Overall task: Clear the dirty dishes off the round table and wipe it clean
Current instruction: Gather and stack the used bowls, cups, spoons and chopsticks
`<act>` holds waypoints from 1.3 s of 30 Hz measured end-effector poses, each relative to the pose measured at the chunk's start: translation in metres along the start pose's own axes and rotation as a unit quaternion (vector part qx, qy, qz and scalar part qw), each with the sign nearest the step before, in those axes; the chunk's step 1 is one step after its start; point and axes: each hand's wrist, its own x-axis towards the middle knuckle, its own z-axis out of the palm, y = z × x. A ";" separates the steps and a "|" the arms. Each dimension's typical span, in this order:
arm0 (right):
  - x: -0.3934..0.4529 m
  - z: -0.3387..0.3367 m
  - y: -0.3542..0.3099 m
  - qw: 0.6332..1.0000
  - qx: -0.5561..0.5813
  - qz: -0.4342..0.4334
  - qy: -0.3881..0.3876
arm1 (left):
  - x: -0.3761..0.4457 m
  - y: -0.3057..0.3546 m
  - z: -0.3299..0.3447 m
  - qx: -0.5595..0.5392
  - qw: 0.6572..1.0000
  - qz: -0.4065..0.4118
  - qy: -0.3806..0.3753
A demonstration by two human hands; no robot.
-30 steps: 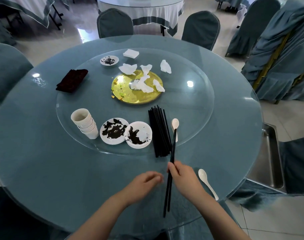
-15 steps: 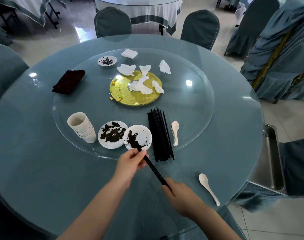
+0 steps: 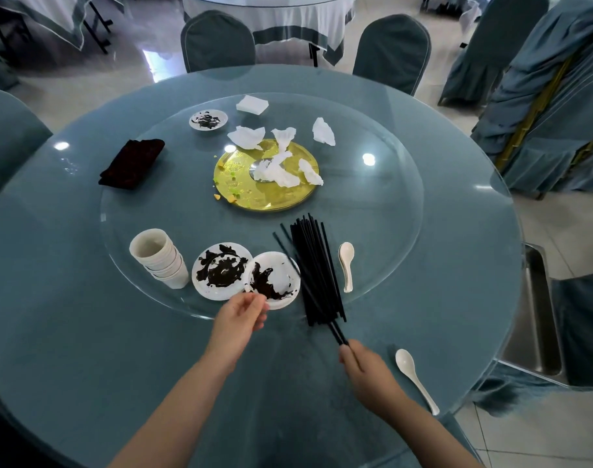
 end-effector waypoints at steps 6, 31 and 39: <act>0.053 0.008 -0.019 0.990 0.101 0.094 0.023 | 0.001 -0.044 -0.020 0.318 0.943 0.083 -0.052; 0.022 -0.014 0.040 0.970 -0.180 0.117 0.117 | -0.007 -0.074 -0.019 0.659 0.732 0.120 -0.121; -0.019 -0.032 0.111 0.951 -0.184 0.177 0.175 | -0.008 -0.077 -0.017 0.656 0.736 0.117 -0.115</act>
